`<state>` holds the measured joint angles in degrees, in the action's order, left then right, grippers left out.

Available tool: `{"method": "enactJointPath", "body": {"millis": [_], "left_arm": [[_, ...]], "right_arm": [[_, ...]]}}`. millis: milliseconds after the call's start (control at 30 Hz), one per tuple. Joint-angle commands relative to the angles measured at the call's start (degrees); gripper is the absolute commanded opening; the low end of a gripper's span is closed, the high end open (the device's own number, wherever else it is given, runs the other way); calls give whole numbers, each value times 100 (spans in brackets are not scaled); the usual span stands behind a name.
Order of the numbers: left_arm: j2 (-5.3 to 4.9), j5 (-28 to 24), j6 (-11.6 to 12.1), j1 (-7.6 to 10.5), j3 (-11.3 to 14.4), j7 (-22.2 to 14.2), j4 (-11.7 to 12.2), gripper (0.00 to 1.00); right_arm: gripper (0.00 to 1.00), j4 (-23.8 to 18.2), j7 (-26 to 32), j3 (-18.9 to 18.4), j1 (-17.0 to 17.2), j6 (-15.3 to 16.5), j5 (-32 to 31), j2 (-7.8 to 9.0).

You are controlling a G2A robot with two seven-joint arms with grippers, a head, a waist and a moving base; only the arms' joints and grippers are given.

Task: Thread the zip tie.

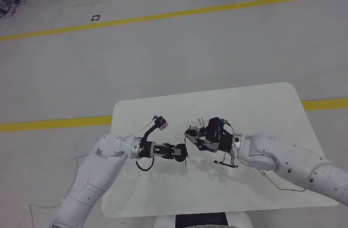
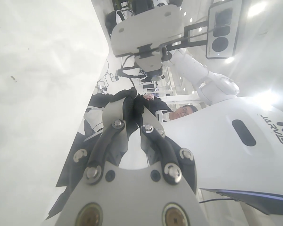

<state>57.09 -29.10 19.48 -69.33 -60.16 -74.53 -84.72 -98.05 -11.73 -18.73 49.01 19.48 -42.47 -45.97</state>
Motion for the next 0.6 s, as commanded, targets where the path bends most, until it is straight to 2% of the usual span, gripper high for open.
{"method": "enactJointPath", "body": {"millis": [0,567], "left_arm": [[-4,0,0,-5,-8,-3,-8,0],[-5,-5,0,-14,-12,3,-18,0]], "right_arm": [[0,1,-4,7,-4,0,18,-9],[0,-32,-58,320,-207,0,44,-41]]}}
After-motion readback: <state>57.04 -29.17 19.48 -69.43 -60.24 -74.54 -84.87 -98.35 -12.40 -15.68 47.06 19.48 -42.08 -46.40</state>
